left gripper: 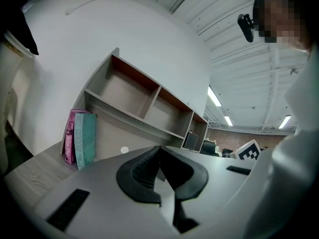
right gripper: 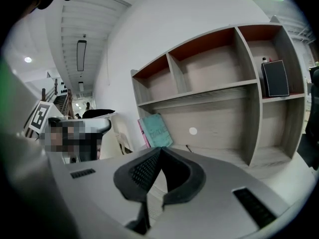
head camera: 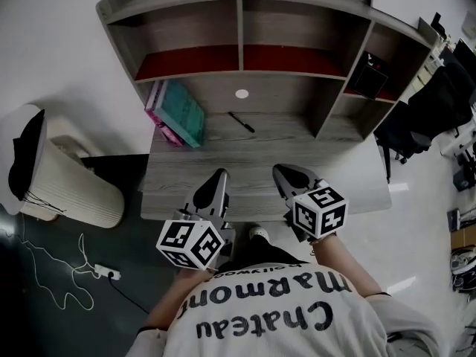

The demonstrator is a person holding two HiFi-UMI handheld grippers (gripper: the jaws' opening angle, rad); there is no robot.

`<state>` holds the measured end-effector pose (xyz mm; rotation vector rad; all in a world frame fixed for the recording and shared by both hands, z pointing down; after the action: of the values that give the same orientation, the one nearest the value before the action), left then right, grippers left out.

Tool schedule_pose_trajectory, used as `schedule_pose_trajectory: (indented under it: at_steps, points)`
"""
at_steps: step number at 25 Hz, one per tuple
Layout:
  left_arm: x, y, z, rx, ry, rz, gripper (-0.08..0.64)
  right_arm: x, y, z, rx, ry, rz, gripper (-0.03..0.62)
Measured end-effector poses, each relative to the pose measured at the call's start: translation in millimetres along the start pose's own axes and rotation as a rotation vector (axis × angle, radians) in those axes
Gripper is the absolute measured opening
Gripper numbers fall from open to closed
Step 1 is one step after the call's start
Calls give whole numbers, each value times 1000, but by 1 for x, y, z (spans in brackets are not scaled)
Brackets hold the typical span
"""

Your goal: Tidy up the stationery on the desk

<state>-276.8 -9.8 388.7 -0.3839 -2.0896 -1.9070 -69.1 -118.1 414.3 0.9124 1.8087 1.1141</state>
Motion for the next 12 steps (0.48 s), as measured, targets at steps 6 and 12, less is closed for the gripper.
schedule_pose_trajectory:
  at_steps: [6,12]
  points:
    - [17,-6,-35,-6,-70,16,15,-37,-17,-38,26,-50,-4,12]
    - [34,-7,-66,-1,-131,41,15,-70,-29,-73,51,-90,-6,13]
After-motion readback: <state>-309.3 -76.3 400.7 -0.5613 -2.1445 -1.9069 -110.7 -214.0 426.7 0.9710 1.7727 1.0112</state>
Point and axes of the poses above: the fingertips, and each gripper's own axes: z backward along the fingers, x to its left, y out of its underside, the point moved 10 cm from there along z, backward along the fingers, and after that the axes turned 12 degrees about -y, right-handed, at the moved point
